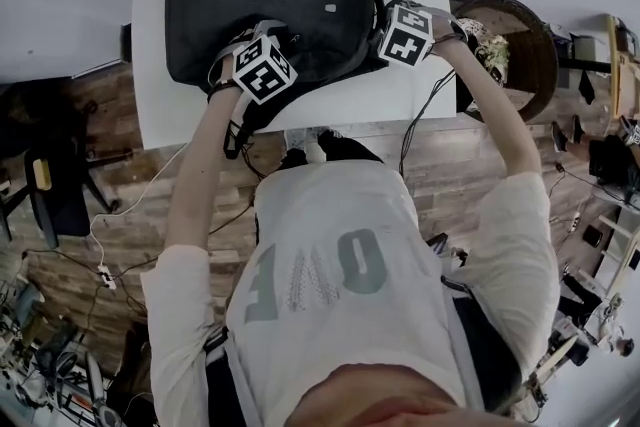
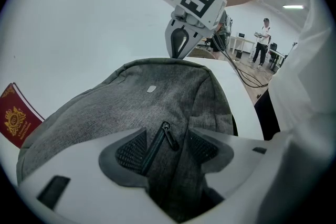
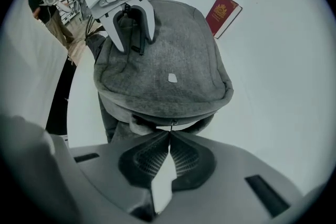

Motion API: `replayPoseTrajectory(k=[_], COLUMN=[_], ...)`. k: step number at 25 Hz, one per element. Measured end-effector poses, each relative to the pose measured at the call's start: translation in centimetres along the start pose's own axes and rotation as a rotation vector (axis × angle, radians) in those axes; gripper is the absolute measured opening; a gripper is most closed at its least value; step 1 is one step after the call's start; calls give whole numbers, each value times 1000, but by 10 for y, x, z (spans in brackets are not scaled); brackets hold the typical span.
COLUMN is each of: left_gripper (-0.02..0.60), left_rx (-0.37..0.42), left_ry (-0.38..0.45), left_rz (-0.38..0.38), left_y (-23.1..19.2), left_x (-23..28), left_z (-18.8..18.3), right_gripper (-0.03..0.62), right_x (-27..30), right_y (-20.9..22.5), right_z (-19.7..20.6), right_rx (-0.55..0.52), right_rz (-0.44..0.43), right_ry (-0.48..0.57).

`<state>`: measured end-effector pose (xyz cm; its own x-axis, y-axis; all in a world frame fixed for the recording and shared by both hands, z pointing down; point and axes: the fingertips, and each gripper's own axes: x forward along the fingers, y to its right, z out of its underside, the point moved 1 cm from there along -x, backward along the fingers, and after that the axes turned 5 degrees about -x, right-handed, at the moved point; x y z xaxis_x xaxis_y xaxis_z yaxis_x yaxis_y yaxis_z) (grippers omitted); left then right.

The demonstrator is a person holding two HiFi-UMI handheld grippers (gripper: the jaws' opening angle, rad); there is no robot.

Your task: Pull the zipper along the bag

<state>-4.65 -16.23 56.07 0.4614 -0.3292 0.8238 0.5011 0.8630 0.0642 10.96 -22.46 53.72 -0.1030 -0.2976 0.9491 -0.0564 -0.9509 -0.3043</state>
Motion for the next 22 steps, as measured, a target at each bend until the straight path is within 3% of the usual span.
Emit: replayPoseTrajectory(k=[15, 22], left_gripper=[247, 245], left_rx=[6, -2], left_ry=[26, 34], left_rz=[-9, -5], left_y=[-1, 0], left_x=[0, -1], left_z=[1, 1], right_gripper=[33, 33], right_x=[-27, -25], right_y=[-75, -114], right_z=[-28, -50], right_rx=[135, 201], right_rz=[-41, -108], right_ry=[23, 62])
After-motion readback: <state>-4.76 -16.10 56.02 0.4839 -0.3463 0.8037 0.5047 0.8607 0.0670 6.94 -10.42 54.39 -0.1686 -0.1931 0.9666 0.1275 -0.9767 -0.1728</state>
